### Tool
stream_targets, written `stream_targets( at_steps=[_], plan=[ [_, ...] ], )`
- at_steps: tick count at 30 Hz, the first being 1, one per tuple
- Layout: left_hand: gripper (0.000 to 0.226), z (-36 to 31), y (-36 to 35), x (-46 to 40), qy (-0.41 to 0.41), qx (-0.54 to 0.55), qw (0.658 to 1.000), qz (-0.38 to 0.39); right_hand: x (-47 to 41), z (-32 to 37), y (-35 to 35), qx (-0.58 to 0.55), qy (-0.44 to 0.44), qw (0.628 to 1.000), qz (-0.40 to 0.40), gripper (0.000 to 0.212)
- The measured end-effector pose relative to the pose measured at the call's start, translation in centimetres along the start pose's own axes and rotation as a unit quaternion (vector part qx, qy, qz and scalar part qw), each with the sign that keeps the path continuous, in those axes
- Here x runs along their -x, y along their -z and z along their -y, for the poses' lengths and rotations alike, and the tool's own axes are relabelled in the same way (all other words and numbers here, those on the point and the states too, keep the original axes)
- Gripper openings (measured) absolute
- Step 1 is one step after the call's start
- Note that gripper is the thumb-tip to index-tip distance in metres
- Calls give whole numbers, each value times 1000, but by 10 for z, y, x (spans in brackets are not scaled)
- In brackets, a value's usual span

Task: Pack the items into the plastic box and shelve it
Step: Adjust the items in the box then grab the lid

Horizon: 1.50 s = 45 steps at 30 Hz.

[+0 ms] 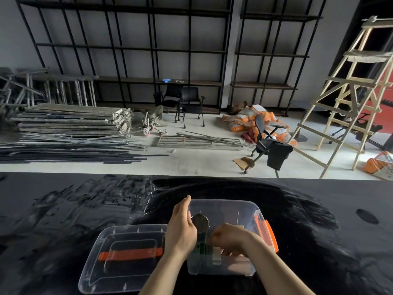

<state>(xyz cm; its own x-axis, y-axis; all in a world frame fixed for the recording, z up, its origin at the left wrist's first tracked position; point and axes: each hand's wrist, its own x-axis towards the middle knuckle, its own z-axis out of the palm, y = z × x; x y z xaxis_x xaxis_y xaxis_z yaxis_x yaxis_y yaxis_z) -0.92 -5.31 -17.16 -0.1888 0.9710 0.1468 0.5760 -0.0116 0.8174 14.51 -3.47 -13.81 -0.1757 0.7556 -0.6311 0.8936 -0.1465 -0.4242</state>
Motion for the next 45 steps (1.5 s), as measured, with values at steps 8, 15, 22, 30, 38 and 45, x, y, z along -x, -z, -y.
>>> stream_targets(
  at_steps=[8,15,22,30,38,45],
  plan=[
    [52,8,-4,1,-14,-18,999,-27,5,0,9,-232,33,971,-47,14],
    [50,10,-10,0,-22,-27,999,-32,1,8,0,-239,11,970,-45,11],
    [49,18,39,9,19,-28,996,-78,-6,52,-15,-97,89,975,-181,16],
    [39,42,102,10,81,1,988,-131,29,129,-36,-181,245,912,-275,8],
    [44,90,147,12,242,-97,956,-138,9,159,-96,-123,204,958,-159,37],
    [51,130,159,45,306,-204,926,-84,-6,130,-140,-60,-6,991,-120,79]
  ],
)
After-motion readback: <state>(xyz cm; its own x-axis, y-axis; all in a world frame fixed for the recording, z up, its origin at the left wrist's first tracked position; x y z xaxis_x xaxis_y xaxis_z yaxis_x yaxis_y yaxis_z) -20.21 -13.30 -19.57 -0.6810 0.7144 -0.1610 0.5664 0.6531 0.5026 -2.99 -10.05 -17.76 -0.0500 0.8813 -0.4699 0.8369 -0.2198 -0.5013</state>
